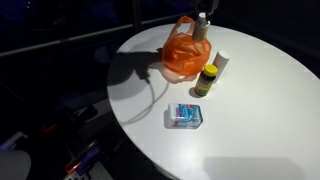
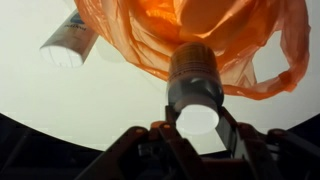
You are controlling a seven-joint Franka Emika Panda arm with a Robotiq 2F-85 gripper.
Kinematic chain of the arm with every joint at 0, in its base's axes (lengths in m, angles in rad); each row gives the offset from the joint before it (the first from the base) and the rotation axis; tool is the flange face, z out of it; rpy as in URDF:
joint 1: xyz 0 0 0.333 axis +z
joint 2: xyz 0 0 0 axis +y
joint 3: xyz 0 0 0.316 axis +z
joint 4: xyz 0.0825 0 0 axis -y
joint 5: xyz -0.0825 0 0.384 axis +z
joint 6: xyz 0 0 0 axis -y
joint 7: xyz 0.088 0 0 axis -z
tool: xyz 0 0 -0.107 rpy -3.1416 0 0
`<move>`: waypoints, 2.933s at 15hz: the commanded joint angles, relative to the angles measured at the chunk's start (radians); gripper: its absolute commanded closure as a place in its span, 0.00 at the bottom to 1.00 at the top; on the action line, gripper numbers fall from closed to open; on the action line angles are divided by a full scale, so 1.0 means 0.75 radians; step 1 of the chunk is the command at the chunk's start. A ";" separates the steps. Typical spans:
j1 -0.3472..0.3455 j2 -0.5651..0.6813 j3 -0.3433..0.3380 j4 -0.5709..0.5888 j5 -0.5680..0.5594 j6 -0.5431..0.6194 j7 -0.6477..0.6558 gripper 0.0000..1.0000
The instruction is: Remove the orange and white bottle from the plastic bag and put it on the table
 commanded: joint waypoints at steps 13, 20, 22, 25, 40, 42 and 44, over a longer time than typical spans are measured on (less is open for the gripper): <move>-0.075 -0.515 0.162 -0.249 0.053 -0.202 -0.289 0.81; -0.042 -0.606 0.241 -0.417 0.211 -0.154 -0.470 0.81; -0.032 -0.606 0.259 -0.457 0.228 -0.137 -0.488 0.81; -0.018 -0.585 0.286 -0.517 0.210 -0.086 -0.484 0.81; -0.005 -0.406 0.346 -0.640 -0.028 0.122 -0.319 0.81; -0.002 -0.383 0.343 -0.643 -0.070 0.138 -0.280 0.81; 0.003 -0.361 0.338 -0.643 -0.113 0.148 -0.239 0.81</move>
